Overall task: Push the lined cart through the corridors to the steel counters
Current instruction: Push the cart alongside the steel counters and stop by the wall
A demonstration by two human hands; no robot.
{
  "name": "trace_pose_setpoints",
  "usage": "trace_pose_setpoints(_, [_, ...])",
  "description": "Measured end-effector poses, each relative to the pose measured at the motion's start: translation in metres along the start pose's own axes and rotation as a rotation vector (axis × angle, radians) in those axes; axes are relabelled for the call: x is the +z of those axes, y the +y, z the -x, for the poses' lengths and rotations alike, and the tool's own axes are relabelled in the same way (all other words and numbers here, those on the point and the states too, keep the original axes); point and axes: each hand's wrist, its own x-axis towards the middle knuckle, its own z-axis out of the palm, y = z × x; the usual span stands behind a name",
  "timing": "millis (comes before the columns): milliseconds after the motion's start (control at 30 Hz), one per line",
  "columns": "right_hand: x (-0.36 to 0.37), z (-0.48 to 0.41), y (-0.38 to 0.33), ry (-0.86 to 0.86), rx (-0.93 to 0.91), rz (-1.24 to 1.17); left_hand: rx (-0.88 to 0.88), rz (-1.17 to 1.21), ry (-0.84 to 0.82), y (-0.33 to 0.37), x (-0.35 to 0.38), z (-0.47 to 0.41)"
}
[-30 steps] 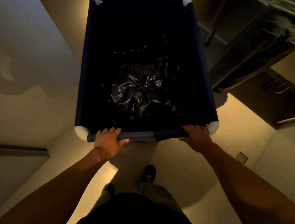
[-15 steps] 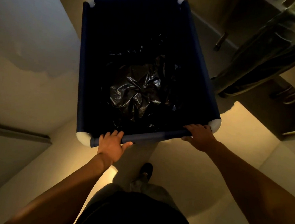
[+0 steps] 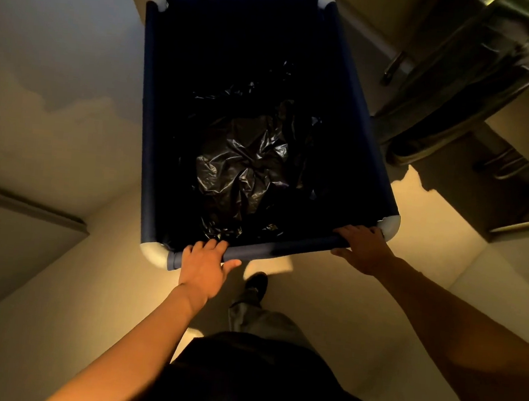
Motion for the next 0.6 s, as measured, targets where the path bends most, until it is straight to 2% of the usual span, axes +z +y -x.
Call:
trace_pose_setpoints(267, [0.045,0.063,-0.003,0.030,0.029,-0.015,0.012,0.013,-0.026,0.012,0.030,0.066])
trace_pose_setpoints(600, [0.094,0.138,-0.014,0.026,0.034,0.007,0.073,0.021,0.025,0.012,0.062,0.139])
